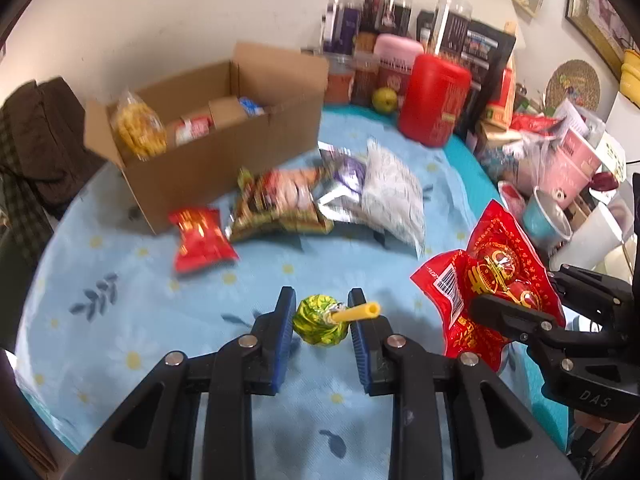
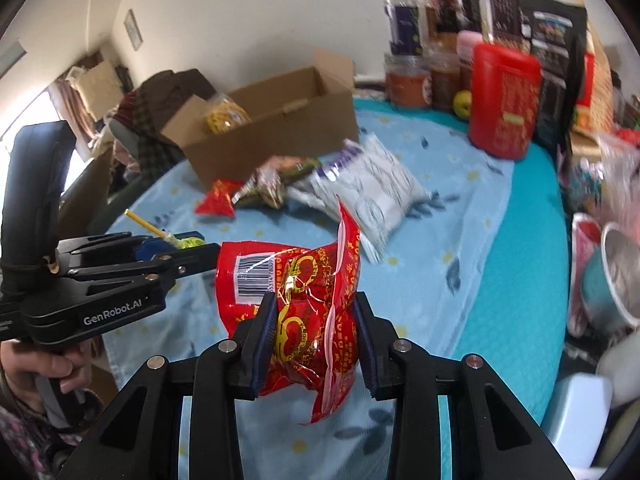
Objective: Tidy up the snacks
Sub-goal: 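Lift the lollipop and red-gold bag with both grippers off the table, then carry the lollipop and red-gold bag with both grippers into the cardboard box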
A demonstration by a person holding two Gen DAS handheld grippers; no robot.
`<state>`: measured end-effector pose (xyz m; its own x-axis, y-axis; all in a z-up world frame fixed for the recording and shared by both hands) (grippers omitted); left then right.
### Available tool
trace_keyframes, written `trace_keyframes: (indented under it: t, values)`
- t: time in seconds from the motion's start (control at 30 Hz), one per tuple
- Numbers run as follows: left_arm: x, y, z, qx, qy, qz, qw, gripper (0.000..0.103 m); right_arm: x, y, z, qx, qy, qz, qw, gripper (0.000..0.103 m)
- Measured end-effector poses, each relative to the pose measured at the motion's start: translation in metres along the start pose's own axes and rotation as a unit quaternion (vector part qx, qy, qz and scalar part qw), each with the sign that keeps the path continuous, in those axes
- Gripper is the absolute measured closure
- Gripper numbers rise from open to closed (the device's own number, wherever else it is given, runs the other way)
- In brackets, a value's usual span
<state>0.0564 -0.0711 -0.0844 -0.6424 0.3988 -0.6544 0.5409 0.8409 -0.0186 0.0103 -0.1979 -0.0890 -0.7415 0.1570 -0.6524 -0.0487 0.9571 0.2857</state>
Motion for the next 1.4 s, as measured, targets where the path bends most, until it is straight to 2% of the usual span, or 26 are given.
trace_keyframes:
  t: [0.27,0.6,0.9,1.13,1.4]
  values:
    - [-0.035,0.011,-0.031,-0.013,-0.058,0.005,0.9982,0.076,-0.044,0.022,-0.016,-0.03,-0.038,-0.038,0.998,0.067]
    - [-0.092,0.029,-0.056,-0.034,-0.124,0.011,0.9917,0.076,-0.109,0.041,-0.028,-0.041,-0.092,-0.071,0.992,0.067]
    - [-0.142,0.062,-0.064,-0.051,-0.171,0.006,0.984,0.076,-0.168,0.055,-0.018,-0.057,-0.12,-0.08,0.988,0.067]
    - [-0.174,0.092,-0.052,-0.07,-0.182,0.0,0.9809,0.076,-0.208,0.061,0.009,-0.067,-0.123,-0.085,0.986,0.067]
    - [-0.203,0.128,-0.022,-0.085,-0.172,-0.009,0.9814,0.076,-0.248,0.065,0.048,-0.073,-0.121,-0.093,0.986,0.067]
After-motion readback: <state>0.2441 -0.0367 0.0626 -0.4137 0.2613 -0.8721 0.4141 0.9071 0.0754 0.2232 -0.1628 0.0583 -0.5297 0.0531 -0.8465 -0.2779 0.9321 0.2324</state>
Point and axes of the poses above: each gripper's, at about its wrist camera, not at the fingertips, and z roughly the way its jaws point, y to its left, x to its underside, the point moved 4 cm from there along z, roughly the way its jaws point, and after that the axes turned 7 degrees about z, right-handed, at the moved point
